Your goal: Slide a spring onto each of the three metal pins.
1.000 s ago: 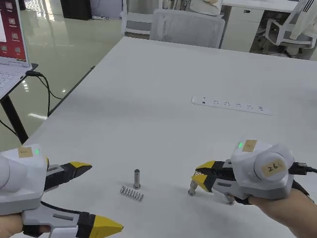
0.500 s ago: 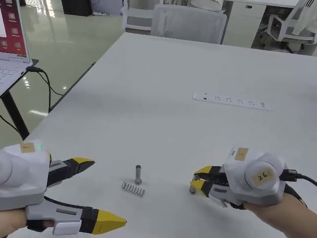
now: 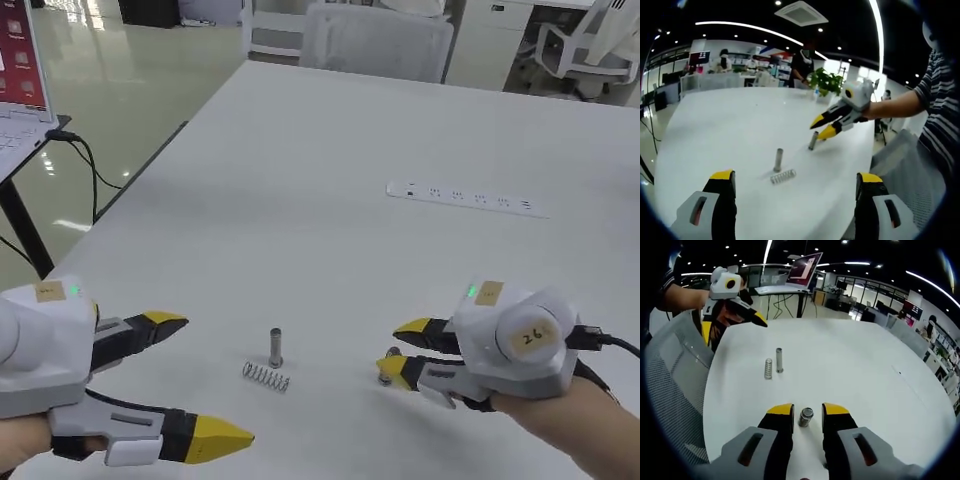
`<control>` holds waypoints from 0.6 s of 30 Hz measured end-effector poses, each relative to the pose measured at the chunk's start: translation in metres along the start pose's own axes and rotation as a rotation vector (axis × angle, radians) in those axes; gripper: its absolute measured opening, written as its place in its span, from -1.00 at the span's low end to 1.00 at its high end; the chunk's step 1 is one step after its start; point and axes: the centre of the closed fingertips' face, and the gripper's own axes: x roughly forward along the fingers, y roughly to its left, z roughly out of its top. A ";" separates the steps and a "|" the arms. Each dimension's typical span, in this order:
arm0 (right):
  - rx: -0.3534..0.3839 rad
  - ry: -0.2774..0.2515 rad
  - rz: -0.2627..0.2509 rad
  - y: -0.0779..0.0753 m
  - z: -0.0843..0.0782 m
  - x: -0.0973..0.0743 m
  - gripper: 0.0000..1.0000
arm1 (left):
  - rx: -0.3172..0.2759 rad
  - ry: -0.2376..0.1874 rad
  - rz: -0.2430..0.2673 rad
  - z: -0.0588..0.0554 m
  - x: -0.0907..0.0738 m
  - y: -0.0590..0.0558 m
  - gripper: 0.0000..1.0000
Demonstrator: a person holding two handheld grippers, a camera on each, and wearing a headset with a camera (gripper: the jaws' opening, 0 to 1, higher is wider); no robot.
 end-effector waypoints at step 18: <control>0.124 -0.078 -0.012 0.003 0.010 -0.021 -0.57 | 0.000 -0.001 0.000 0.001 0.000 0.001 0.95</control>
